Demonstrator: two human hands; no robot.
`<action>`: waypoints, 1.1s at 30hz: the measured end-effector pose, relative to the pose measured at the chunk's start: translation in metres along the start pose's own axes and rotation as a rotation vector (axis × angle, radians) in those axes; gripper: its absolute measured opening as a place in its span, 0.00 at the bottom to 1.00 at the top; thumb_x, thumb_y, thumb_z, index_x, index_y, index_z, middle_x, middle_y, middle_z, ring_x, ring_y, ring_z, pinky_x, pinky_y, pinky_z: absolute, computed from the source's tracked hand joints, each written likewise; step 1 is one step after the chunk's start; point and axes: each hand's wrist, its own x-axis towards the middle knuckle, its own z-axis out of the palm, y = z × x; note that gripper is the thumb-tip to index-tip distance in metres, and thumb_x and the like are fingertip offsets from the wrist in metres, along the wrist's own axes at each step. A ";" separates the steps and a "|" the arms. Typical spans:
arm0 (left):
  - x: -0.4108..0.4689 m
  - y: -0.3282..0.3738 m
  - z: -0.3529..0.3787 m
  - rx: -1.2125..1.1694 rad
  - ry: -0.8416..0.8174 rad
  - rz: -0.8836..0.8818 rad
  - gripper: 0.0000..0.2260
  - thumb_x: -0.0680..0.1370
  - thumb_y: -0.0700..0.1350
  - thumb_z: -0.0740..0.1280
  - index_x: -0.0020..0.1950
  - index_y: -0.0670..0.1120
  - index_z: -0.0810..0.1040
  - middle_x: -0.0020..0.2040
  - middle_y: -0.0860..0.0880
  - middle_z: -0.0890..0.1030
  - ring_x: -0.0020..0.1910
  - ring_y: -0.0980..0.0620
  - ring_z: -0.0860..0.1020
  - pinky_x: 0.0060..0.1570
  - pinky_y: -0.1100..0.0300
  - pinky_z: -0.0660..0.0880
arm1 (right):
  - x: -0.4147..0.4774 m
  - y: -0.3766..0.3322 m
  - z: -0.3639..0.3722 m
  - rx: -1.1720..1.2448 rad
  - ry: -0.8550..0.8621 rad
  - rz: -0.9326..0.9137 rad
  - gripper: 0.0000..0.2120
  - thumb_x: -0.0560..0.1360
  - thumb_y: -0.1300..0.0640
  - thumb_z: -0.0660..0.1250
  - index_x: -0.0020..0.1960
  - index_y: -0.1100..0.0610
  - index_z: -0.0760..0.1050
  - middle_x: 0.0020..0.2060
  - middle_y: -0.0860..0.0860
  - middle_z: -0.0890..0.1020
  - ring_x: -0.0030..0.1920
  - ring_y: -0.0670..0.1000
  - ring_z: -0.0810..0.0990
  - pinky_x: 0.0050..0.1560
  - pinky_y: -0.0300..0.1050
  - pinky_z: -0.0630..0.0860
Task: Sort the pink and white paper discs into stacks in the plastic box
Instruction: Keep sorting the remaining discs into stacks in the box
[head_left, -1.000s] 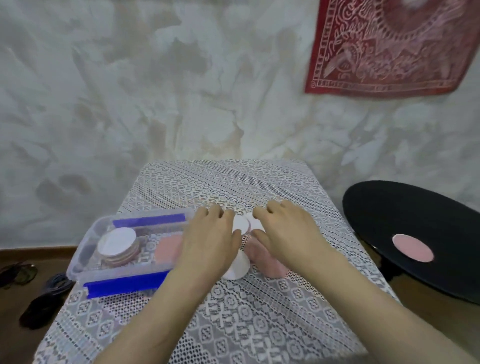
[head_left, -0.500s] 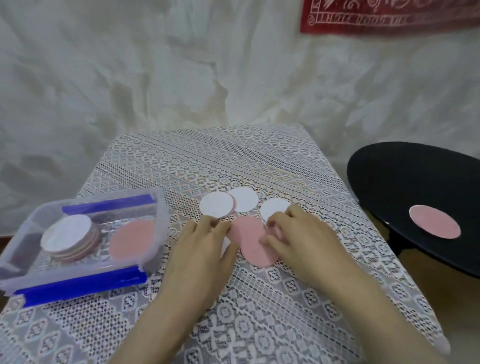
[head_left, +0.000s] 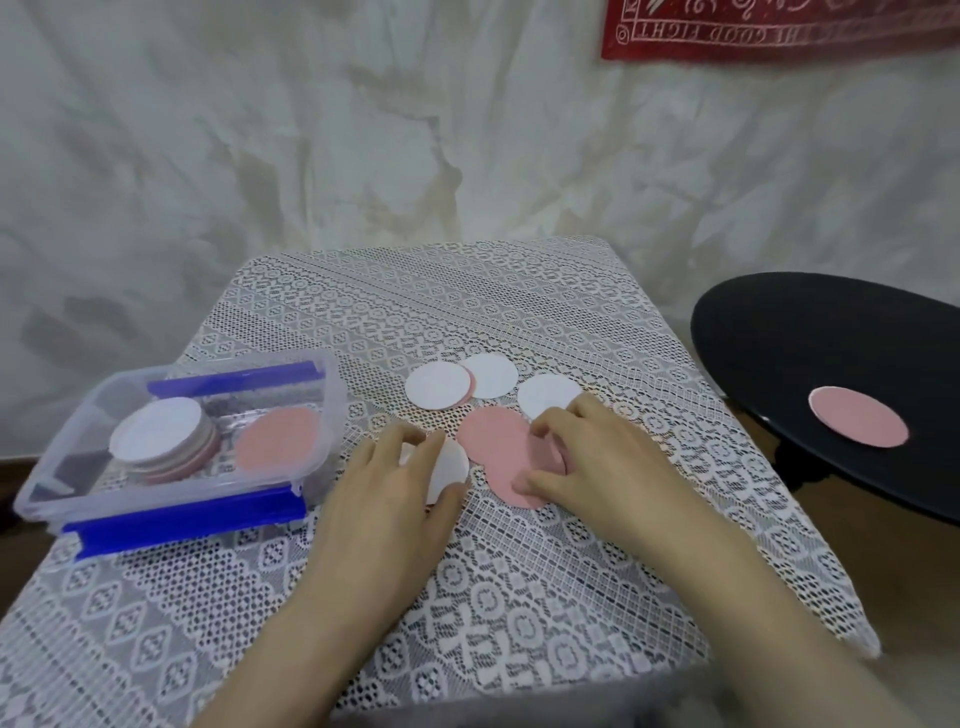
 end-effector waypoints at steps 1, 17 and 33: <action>-0.003 0.000 -0.001 0.005 -0.004 -0.006 0.22 0.80 0.58 0.63 0.72 0.51 0.73 0.67 0.52 0.73 0.61 0.49 0.73 0.53 0.53 0.76 | -0.002 -0.001 0.001 0.010 0.004 0.007 0.28 0.73 0.34 0.69 0.68 0.46 0.71 0.56 0.43 0.71 0.52 0.46 0.75 0.53 0.46 0.76; -0.001 -0.006 -0.005 -0.084 -0.025 -0.018 0.21 0.80 0.59 0.62 0.72 0.55 0.74 0.69 0.55 0.70 0.64 0.52 0.70 0.60 0.55 0.73 | 0.007 -0.005 0.002 0.157 -0.002 0.040 0.12 0.77 0.46 0.70 0.55 0.44 0.68 0.44 0.43 0.78 0.41 0.47 0.77 0.42 0.47 0.75; -0.005 -0.002 -0.017 -0.341 -0.077 0.022 0.14 0.79 0.60 0.65 0.63 0.60 0.78 0.53 0.65 0.78 0.51 0.67 0.74 0.47 0.69 0.69 | 0.005 -0.002 0.007 0.453 -0.142 -0.039 0.15 0.82 0.52 0.65 0.39 0.57 0.69 0.32 0.49 0.73 0.32 0.50 0.71 0.34 0.51 0.70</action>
